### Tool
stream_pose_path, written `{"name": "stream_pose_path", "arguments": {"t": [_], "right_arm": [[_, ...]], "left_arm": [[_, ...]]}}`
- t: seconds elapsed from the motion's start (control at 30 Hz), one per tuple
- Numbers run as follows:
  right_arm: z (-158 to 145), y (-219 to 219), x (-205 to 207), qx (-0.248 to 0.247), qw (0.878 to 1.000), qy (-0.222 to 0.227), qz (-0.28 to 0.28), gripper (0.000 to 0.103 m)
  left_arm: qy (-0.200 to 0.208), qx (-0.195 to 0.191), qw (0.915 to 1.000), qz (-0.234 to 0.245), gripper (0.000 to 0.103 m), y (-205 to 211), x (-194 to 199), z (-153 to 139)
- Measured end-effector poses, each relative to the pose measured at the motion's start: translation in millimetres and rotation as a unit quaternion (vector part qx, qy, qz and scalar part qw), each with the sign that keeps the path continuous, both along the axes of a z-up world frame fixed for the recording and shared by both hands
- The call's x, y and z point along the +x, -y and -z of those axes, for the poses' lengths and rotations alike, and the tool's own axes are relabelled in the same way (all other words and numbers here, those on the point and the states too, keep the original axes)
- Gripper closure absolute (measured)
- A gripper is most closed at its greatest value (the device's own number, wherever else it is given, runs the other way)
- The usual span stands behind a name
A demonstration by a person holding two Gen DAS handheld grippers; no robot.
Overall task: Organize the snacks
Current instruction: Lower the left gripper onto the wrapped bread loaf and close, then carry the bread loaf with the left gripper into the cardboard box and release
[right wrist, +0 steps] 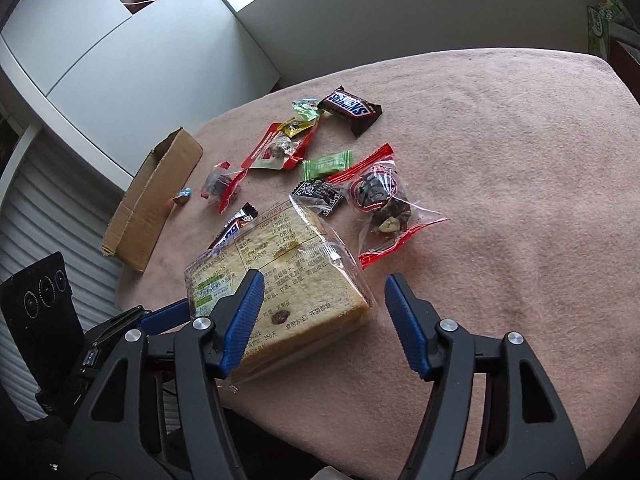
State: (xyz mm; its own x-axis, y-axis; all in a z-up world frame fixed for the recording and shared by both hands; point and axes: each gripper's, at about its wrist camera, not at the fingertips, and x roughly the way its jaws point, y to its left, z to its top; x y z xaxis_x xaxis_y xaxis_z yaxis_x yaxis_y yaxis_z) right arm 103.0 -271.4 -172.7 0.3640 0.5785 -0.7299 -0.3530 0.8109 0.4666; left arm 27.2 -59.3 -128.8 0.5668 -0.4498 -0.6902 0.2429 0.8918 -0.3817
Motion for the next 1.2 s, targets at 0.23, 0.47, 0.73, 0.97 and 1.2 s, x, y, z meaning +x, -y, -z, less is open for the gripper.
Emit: {"name": "stream_pose_path", "arguments": {"t": [0.23, 0.47, 0.73, 0.97, 1.2], "right_arm": [[2.8, -3.1, -2.1, 0.008, 1.0, -0.01, -0.008, 0.049], [-7.5, -17.6, -12.2, -0.005, 1.0, 0.005, -0.022, 0.055], [-33.8, -48.1, -20.3, -0.004, 0.999, 0.035, -0.038, 0.056], [-71.8, -108.5, -19.2, 0.005, 0.994, 0.08, -0.077, 0.056], [-96.9, -192.2, -12.4, 0.016, 0.985, 0.109, -0.135, 0.056]], "left_arm": [[-0.012, -0.004, 0.9998, 0.015, 0.06, 4.9, 6.0, 6.2], [0.012, 0.008, 0.9999, 0.006, 0.06, 1.6, 4.5, -3.8], [0.04, 0.02, 0.999, -0.008, 0.06, -17.7, -0.9, -16.6], [0.084, 0.028, 0.9952, -0.042, 0.06, -55.5, -9.2, -44.3], [0.122, 0.045, 0.9865, -0.099, 0.06, -118.7, -19.9, -71.8]]}}
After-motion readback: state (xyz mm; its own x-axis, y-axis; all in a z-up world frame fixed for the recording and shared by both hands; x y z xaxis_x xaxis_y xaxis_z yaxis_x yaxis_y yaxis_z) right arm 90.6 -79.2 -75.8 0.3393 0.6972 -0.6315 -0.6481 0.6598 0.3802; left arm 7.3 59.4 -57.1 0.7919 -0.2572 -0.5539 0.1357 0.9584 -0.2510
